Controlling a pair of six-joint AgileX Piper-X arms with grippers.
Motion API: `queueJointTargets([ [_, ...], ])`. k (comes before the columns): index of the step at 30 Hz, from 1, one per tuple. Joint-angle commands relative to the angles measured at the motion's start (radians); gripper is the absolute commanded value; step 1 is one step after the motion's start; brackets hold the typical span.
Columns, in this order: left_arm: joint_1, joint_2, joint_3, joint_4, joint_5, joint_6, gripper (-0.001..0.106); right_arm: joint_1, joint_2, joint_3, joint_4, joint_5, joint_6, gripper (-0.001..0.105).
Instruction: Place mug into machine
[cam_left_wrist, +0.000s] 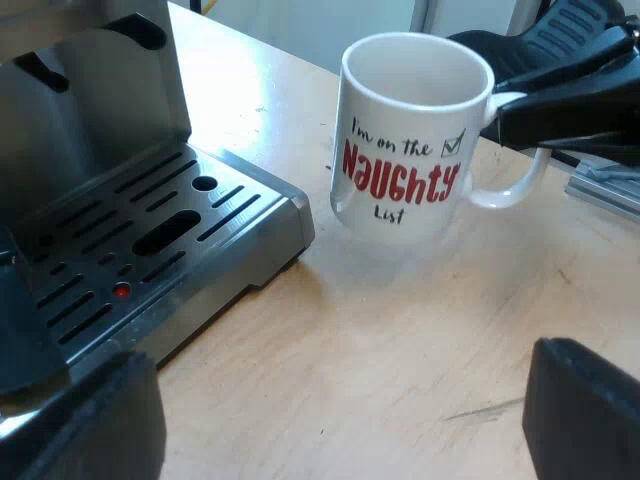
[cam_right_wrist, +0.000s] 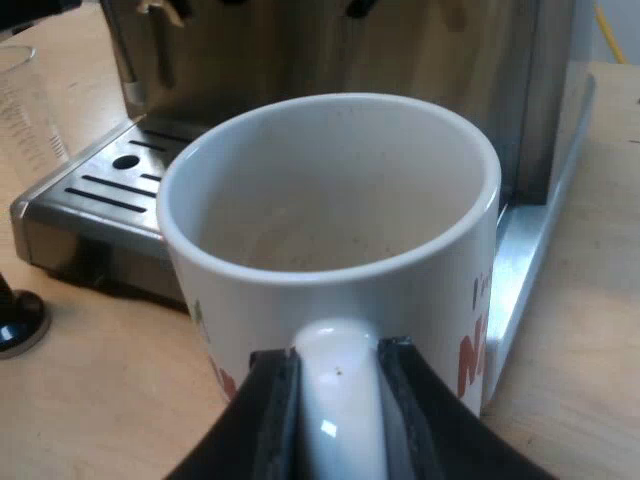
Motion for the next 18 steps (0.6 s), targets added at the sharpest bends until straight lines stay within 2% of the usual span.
queueJointTargets([
  [1, -0.006, -0.004, -0.009, -0.020, 0.005, 0.004, 0.079, 0.002, 0.011, -0.023, -0.052, 0.005, -0.015, 0.000],
  [11, -0.006, -0.004, -0.009, -0.020, 0.005, 0.004, 0.079, 0.002, 0.160, -0.023, -0.249, -0.003, -0.016, 0.000],
  [18, -0.006, -0.004, -0.009, -0.020, 0.005, 0.004, 0.079, 0.002, 0.305, -0.023, -0.404, -0.048, -0.016, 0.000],
])
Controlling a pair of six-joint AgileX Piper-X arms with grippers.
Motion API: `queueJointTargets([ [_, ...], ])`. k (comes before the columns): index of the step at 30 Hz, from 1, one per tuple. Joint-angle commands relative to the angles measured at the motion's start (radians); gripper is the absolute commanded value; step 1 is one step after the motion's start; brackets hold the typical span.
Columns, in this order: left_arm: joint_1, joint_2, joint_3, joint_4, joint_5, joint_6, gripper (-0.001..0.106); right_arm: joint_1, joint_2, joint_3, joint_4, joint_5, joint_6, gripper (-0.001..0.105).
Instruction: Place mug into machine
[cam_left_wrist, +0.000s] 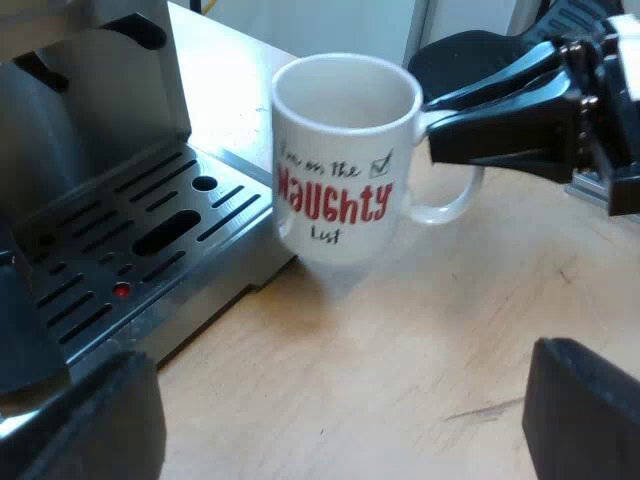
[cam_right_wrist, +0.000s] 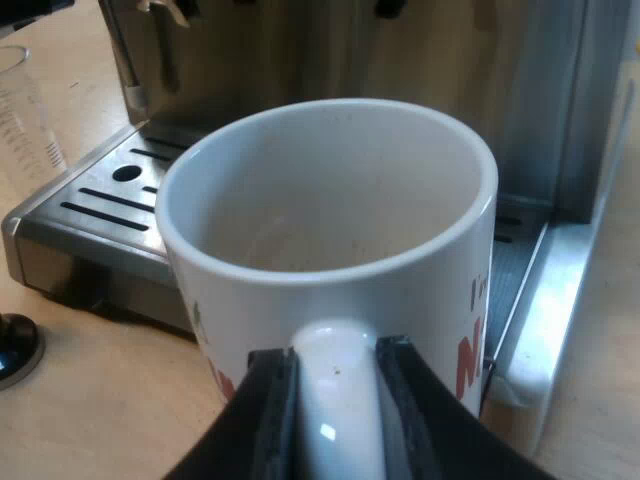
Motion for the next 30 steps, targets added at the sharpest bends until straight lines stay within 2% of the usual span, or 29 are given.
queueJointTargets([
  [1, -0.006, -0.004, -0.009, -0.020, 0.005, 0.004, 0.079, 0.001, 0.042, -0.023, -0.148, -0.026, -0.019, 0.000],
  [12, -0.006, -0.004, -0.009, -0.020, 0.005, 0.004, 0.079, 0.044, 0.278, -0.025, -0.400, -0.041, -0.028, 0.000],
  [17, -0.006, -0.004, -0.009, -0.020, 0.005, 0.004, 0.079, 0.089, 0.373, -0.027, -0.526, -0.006, -0.039, 0.000],
  [30, -0.006, -0.004, -0.009, -0.020, 0.005, 0.004, 0.079, 0.103, 0.598, -0.141, -0.595, 0.014, -0.039, 0.000],
])
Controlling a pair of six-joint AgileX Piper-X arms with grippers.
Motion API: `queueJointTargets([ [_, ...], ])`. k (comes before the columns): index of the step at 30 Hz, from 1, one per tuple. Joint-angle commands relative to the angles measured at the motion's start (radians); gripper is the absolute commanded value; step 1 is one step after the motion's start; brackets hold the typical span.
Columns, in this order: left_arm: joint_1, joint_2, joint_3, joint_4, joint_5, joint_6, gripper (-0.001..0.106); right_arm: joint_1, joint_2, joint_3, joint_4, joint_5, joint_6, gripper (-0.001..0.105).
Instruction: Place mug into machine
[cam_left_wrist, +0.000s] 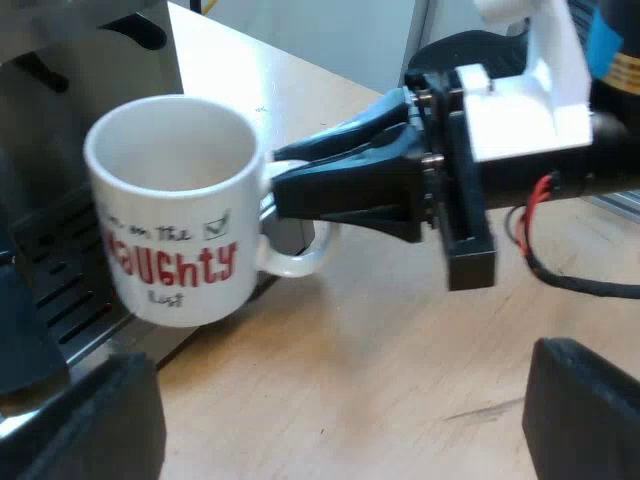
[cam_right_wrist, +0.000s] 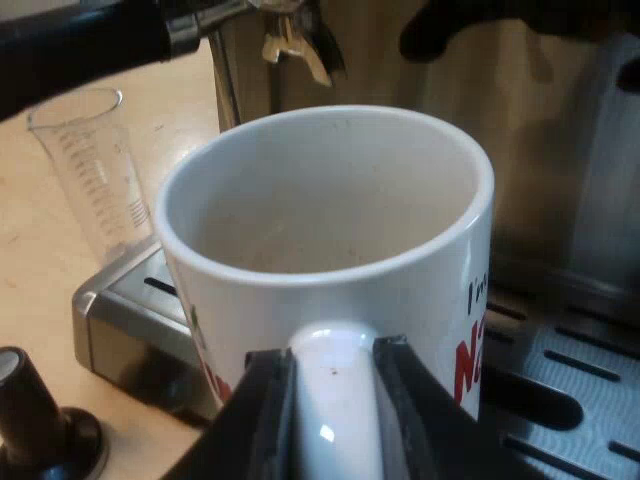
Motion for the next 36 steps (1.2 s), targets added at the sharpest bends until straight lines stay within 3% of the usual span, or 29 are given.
queueJointTargets([
  [1, -0.006, -0.004, -0.009, -0.020, 0.005, 0.004, 0.079, 0.003, 0.025, -0.035, -0.070, 0.001, -0.020, 0.000],
  [14, -0.006, -0.004, -0.009, -0.020, 0.005, 0.004, 0.079, 0.003, 0.210, -0.136, -0.163, -0.002, -0.020, 0.000],
  [21, -0.006, -0.004, -0.009, -0.020, -0.112, 0.053, 0.079, 0.003, 0.271, -0.181, -0.163, -0.007, -0.020, 0.000],
  [26, -0.006, -0.004, -0.009, -0.020, -0.116, 0.073, 0.079, 0.003, 0.309, -0.215, -0.163, -0.007, -0.020, 0.000],
  [36, -0.006, -0.004, -0.009, -0.020, -0.212, 0.073, 0.079, 0.003, 0.383, -0.273, -0.163, -0.007, -0.018, 0.000],
])
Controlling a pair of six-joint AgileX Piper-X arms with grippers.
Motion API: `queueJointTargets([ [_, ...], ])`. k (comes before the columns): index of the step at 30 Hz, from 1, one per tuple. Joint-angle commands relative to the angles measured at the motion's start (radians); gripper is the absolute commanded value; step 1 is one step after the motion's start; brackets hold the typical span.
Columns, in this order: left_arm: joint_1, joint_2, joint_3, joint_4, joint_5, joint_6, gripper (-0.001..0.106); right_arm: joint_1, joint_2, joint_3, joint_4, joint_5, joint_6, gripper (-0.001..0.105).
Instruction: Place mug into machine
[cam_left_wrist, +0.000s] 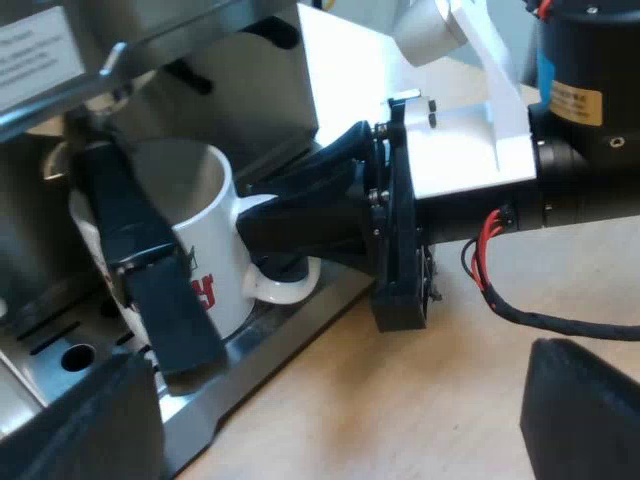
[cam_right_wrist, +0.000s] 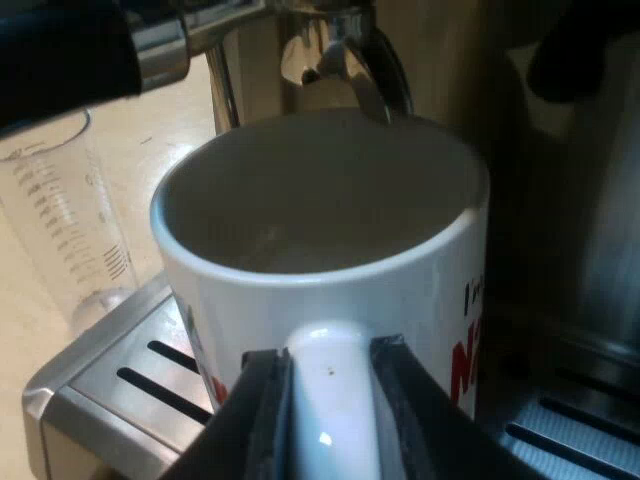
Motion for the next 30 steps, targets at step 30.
queueJointTargets([
  [30, -0.006, -0.004, -0.009, -0.020, -0.038, -0.002, 0.079, 0.000, 0.132, -0.103, -0.127, 0.074, -0.015, 0.000],
])
